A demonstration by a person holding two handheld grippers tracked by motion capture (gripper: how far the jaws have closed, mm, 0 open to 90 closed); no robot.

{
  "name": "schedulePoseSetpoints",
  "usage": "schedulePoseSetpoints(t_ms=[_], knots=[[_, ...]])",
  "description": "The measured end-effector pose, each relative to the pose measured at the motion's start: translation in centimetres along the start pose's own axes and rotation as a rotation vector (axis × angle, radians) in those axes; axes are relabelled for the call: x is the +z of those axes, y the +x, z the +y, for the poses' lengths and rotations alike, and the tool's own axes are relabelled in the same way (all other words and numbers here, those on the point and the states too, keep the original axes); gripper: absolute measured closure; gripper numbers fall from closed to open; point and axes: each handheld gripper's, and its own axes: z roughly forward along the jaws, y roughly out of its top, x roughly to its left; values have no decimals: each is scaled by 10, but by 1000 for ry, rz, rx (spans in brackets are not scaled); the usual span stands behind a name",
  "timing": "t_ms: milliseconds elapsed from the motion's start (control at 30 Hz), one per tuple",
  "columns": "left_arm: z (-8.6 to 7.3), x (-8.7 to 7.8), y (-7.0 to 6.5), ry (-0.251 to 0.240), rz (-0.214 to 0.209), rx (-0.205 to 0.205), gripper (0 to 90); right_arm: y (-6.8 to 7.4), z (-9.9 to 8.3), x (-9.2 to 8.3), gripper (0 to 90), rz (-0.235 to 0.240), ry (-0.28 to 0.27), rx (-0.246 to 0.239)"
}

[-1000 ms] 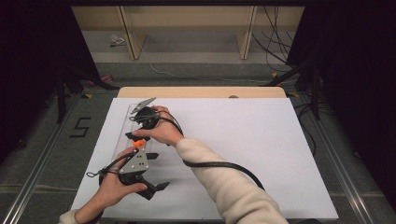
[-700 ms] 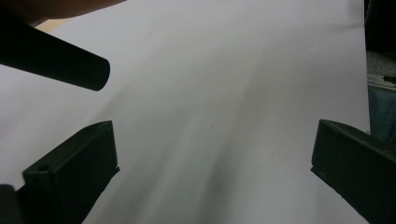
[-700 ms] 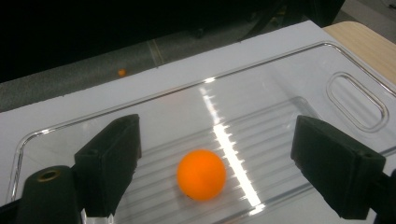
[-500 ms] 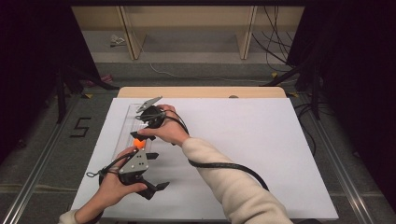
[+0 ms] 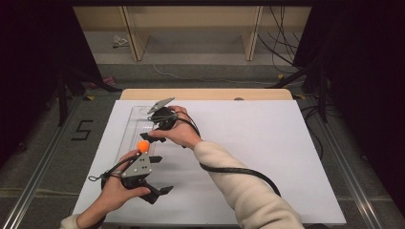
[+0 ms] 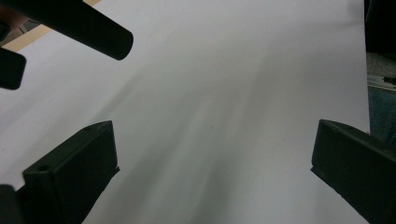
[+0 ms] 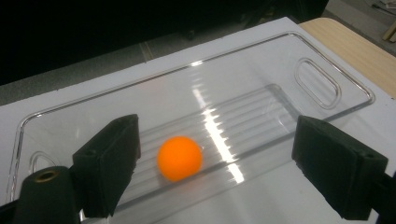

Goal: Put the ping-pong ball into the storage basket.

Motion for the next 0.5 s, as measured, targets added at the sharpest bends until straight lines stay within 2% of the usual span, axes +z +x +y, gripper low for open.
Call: schedulePoseSetpoints(t_ms=[500], knots=[[0, 0, 0, 0, 2, 0, 0, -11, -12, -19, 165, -23, -16, 28]])
